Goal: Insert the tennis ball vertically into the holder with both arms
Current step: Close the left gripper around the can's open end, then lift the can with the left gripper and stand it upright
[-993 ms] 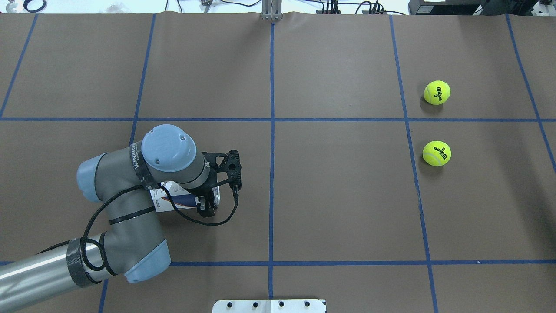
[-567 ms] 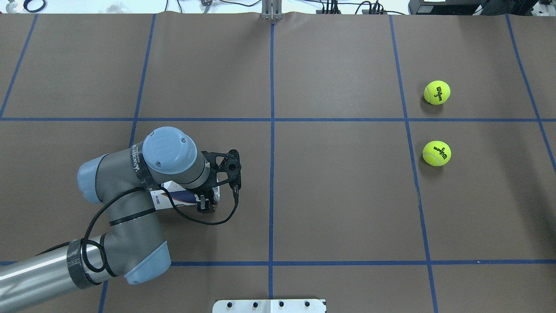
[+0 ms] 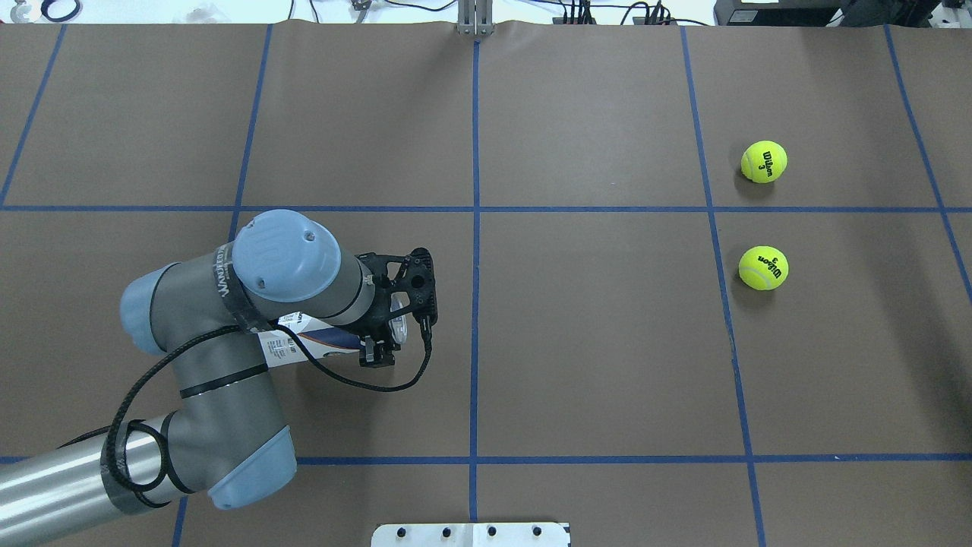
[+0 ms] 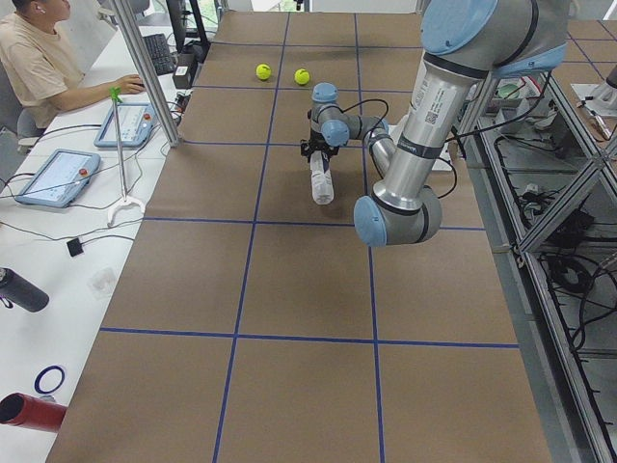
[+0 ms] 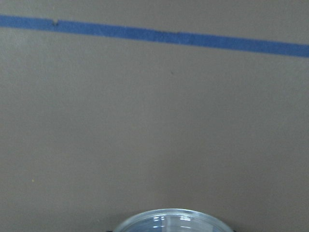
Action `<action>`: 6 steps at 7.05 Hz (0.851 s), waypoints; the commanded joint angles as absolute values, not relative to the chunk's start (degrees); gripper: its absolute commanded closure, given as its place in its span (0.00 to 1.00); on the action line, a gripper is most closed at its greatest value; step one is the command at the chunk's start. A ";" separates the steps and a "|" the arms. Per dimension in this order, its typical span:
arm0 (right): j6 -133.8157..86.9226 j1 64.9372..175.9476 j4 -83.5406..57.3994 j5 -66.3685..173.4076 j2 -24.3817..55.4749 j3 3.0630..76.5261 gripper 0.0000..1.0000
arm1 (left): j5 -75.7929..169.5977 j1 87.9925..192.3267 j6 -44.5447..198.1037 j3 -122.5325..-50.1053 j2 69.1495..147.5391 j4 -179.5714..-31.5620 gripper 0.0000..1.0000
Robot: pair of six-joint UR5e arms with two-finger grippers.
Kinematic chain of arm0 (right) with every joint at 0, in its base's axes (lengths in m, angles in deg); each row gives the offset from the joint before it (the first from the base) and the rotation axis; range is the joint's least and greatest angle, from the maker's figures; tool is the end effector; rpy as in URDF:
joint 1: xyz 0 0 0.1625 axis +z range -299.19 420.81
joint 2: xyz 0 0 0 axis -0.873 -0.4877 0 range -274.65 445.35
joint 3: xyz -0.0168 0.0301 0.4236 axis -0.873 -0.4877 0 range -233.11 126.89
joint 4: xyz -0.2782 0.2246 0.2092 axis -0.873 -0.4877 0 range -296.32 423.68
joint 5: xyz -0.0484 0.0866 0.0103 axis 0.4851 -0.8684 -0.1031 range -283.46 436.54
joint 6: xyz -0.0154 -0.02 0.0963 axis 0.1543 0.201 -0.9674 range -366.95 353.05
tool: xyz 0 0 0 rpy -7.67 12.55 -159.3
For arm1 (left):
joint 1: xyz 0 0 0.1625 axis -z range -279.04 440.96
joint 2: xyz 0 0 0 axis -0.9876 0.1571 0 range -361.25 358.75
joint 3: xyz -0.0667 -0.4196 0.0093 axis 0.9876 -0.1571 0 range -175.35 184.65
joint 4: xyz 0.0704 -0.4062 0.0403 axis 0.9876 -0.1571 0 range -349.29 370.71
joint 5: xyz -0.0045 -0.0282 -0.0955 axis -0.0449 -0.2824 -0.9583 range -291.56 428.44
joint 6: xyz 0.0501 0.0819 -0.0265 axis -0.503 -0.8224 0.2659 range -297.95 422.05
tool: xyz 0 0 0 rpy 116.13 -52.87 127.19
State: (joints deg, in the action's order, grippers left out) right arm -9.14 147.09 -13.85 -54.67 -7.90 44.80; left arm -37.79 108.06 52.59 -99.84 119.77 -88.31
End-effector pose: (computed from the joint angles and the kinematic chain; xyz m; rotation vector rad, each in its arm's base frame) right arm 0.0362 -0.4876 0.5971 0.2489 -0.7279 -0.1328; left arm 0.5124 -0.3807 0.2212 0.7853 0.7116 1.2875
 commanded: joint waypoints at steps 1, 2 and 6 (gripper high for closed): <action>-9.14 147.03 -13.84 -54.68 -7.90 44.80 0.00 | -37.82 108.65 59.63 -104.94 120.13 -97.32 0.27; -9.14 147.12 -13.84 -54.77 -7.90 44.80 0.00 | -37.74 108.74 65.77 -104.43 120.21 -107.05 0.27; -9.14 147.12 -13.84 -55.29 -7.99 44.89 0.00 | -24.86 108.56 83.20 -91.93 123.09 -152.62 0.32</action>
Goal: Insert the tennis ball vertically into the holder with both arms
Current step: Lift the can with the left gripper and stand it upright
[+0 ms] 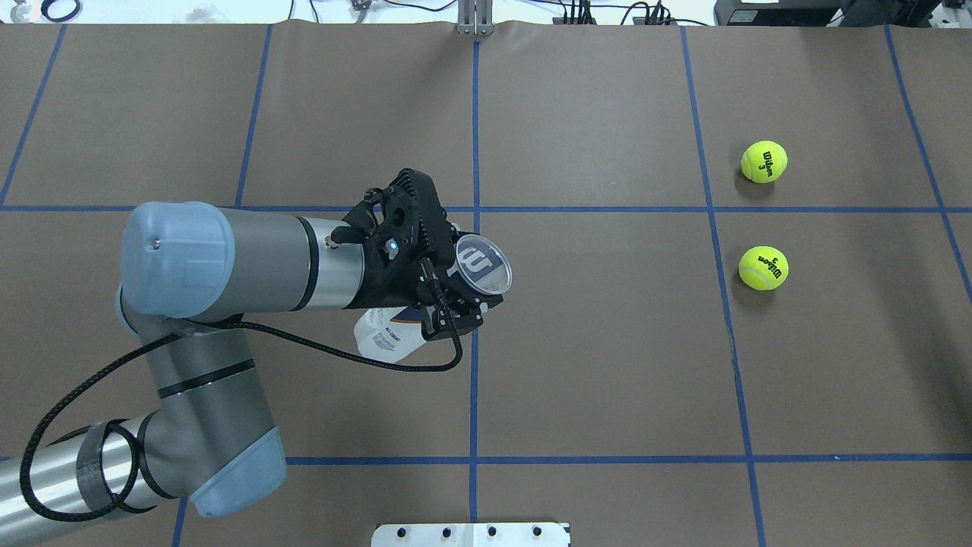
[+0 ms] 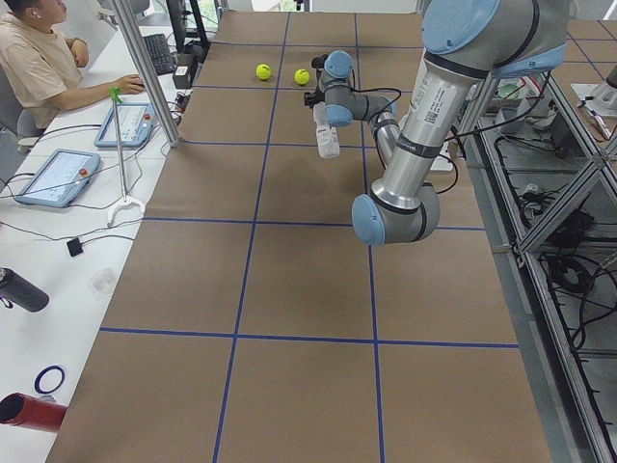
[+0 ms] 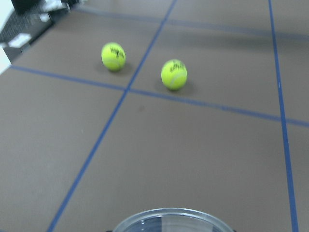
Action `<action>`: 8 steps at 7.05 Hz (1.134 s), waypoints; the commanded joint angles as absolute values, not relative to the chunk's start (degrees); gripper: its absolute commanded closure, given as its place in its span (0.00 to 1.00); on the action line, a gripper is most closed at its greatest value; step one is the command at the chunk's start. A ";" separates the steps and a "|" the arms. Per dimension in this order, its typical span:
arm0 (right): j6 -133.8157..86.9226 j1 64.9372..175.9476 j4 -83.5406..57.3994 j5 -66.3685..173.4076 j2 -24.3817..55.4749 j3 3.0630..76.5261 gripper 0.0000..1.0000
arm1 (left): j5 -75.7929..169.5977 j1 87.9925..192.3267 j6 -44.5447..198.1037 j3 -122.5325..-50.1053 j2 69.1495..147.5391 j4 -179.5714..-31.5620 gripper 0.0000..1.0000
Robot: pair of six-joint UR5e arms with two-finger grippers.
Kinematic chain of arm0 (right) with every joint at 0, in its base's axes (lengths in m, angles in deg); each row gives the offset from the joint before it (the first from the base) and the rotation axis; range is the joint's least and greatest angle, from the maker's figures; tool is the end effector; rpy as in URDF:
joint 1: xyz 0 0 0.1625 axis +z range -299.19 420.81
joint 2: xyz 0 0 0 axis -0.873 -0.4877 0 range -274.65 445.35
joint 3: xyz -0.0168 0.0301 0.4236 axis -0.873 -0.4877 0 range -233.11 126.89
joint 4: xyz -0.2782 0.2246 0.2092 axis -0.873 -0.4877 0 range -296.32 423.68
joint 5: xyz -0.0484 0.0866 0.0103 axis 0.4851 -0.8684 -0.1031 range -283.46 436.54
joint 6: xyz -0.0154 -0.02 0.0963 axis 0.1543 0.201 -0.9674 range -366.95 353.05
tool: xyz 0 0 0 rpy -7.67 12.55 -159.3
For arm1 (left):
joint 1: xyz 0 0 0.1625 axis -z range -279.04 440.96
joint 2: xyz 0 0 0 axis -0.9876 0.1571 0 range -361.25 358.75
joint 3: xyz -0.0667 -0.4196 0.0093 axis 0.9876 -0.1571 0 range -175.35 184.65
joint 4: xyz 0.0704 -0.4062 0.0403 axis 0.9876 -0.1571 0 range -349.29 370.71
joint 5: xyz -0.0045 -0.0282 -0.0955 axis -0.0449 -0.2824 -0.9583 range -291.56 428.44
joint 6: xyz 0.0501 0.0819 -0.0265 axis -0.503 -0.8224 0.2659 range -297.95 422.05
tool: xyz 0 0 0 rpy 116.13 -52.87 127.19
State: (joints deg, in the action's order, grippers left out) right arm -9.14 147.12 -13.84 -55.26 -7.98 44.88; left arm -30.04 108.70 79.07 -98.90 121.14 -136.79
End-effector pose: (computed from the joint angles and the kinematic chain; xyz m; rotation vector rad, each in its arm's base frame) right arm 0.0357 -0.4868 0.5964 0.2483 -0.7380 -0.1339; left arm 0.4519 -0.3717 0.1197 1.3590 1.2668 0.6899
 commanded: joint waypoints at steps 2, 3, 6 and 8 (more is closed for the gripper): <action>-9.14 147.12 -13.84 -55.47 -7.99 44.97 0.00 | -15.80 108.56 84.20 -77.93 130.11 -171.51 0.32; -9.14 147.12 -13.84 -55.64 -7.99 45.06 0.00 | -14.72 108.56 85.50 -75.88 131.89 -174.44 0.32; -9.14 147.03 -13.84 -55.65 -7.90 44.97 0.01 | -13.21 111.01 85.43 -62.99 131.99 -189.55 0.31; -9.14 147.03 -13.84 -55.65 -7.81 45.06 0.00 | -13.21 112.25 84.99 -58.12 131.99 -194.32 0.31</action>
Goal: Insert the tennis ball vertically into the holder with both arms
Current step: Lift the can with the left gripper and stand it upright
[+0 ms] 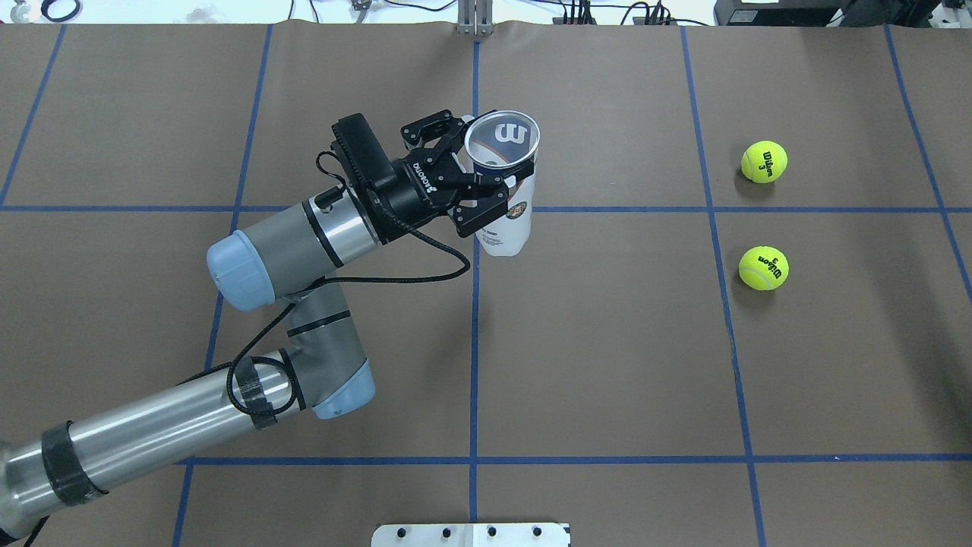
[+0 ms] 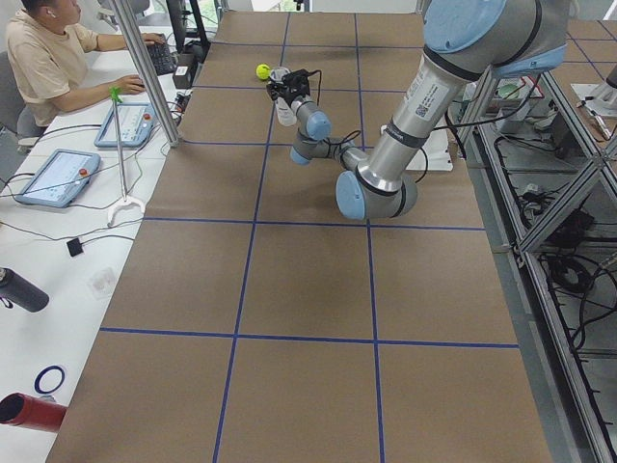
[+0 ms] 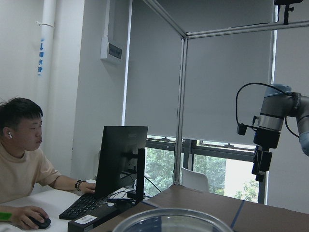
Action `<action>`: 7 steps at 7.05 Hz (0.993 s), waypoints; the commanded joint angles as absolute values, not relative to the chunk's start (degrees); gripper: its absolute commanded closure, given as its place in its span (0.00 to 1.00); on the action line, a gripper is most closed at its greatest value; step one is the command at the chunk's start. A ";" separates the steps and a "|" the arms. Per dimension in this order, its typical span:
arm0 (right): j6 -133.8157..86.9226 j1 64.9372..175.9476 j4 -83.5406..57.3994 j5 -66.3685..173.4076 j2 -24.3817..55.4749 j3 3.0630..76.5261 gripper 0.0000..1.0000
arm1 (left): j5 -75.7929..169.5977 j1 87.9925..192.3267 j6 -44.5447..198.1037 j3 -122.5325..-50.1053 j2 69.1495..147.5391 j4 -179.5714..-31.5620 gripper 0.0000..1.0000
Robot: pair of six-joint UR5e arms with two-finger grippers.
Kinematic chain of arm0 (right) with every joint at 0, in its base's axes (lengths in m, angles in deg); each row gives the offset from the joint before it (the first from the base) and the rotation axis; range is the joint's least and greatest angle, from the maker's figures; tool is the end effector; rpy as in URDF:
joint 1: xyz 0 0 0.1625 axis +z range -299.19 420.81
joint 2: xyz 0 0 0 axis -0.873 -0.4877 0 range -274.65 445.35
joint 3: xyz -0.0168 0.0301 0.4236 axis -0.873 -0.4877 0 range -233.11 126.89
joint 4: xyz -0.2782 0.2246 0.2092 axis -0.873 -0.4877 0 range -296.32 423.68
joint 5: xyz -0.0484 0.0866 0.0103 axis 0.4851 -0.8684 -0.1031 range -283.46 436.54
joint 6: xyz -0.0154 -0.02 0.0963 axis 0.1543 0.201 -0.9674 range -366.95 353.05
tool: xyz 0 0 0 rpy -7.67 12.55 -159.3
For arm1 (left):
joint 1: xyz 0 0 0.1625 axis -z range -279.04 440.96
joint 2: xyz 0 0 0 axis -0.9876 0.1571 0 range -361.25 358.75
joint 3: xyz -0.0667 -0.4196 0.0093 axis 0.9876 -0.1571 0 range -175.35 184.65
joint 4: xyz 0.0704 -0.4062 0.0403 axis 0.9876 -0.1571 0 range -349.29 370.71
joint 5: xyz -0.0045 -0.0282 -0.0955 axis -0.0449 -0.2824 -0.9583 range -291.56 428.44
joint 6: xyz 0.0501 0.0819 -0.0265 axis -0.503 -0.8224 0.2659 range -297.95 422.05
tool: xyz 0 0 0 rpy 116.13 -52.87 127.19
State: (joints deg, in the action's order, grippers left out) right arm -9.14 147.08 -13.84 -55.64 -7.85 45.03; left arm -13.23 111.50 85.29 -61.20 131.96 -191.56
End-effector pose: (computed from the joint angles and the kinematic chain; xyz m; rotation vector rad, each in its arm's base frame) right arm 0.0349 -0.4876 0.5936 0.2521 -0.7447 -0.1373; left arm 0.5018 -0.4676 0.2043 1.7667 1.4544 0.1632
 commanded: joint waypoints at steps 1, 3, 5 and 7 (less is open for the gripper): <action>-9.14 147.03 -13.84 -55.65 -7.81 45.06 0.00 | -13.21 112.17 84.81 -55.84 131.99 -195.21 0.28; -9.14 147.03 -13.84 -55.65 -7.81 45.06 0.00 | -13.39 111.82 84.81 -50.38 133.13 -198.38 0.23; -9.23 147.12 -13.84 -55.65 -7.81 45.15 0.00 | -13.48 110.67 84.81 -48.61 134.18 -198.47 0.16; -11.50 147.03 -13.76 -55.82 -7.72 45.67 0.00 | -13.22 109.71 84.81 -48.52 134.71 -198.47 0.15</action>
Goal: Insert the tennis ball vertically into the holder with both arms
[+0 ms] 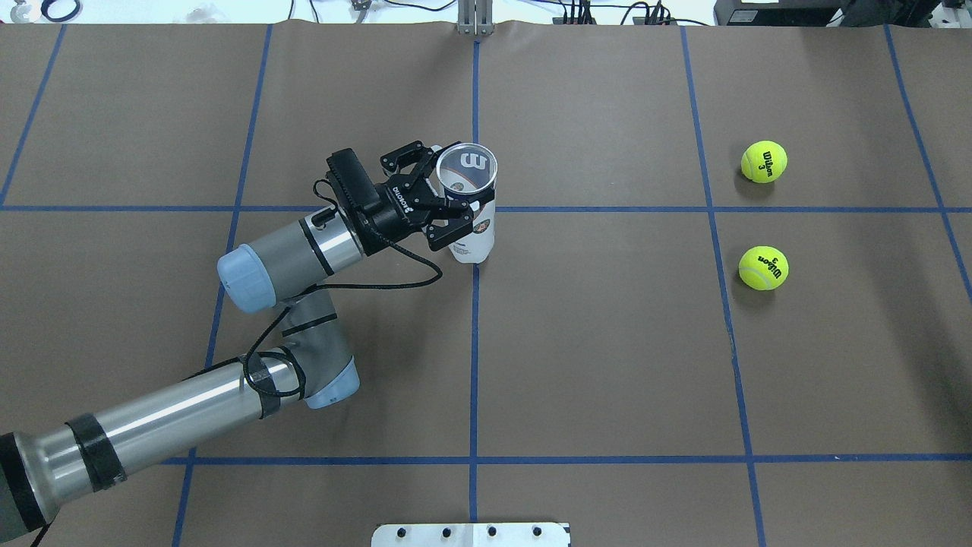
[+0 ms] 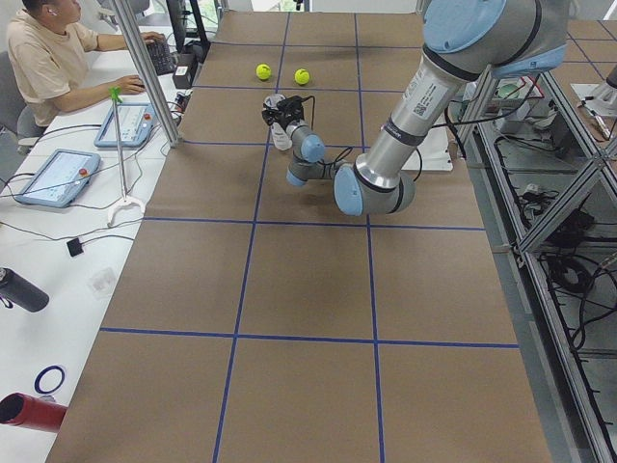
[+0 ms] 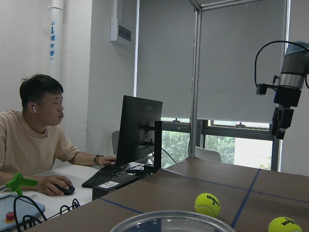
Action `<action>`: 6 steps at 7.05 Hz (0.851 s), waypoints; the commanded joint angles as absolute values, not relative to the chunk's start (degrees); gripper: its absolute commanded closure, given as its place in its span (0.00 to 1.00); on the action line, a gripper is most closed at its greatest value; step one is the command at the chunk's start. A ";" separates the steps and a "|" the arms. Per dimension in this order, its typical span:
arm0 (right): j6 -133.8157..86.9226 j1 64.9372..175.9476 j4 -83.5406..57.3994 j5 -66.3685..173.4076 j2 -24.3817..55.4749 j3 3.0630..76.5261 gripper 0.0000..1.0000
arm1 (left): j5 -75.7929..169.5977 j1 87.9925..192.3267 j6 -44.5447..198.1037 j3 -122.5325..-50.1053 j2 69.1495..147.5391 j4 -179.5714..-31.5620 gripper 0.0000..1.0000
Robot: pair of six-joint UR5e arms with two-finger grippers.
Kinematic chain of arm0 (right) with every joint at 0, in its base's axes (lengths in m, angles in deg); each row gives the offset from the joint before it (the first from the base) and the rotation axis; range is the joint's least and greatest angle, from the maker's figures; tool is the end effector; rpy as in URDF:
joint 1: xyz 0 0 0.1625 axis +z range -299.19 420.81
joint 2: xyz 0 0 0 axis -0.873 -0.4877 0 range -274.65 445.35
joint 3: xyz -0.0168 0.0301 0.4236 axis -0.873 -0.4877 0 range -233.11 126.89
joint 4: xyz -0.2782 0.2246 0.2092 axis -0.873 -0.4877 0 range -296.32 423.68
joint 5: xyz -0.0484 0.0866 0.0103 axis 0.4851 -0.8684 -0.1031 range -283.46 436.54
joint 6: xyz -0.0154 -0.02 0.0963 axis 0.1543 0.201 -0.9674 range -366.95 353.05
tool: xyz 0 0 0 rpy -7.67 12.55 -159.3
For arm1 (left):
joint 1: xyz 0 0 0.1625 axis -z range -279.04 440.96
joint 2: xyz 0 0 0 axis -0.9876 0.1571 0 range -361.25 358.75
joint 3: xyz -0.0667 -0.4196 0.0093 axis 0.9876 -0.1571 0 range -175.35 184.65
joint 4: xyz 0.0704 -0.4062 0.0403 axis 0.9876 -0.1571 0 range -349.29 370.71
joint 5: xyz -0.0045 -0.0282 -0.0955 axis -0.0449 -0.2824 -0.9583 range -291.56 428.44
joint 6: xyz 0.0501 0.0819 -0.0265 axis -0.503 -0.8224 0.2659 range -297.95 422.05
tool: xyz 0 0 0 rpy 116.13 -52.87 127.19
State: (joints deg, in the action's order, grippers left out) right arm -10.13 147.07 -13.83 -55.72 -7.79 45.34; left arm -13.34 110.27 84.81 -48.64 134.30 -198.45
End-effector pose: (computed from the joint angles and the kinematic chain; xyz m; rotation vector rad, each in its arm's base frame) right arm 0.0346 -0.4881 0.5902 0.2518 -0.7482 -0.1238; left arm 0.5444 -0.4749 0.2606 1.7182 1.4273 0.2021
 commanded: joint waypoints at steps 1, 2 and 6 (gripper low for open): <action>-11.52 147.03 -13.76 -56.17 -7.72 45.68 0.00 | -13.21 109.62 84.73 -48.52 134.80 -198.47 0.15; -11.52 147.03 -13.76 -56.17 -7.72 45.68 0.00 | -13.21 109.62 84.81 -48.18 134.80 -198.47 0.15; -11.52 147.03 -13.76 -56.17 -7.72 45.68 0.00 | -13.13 109.62 84.72 -48.17 134.80 -198.47 0.13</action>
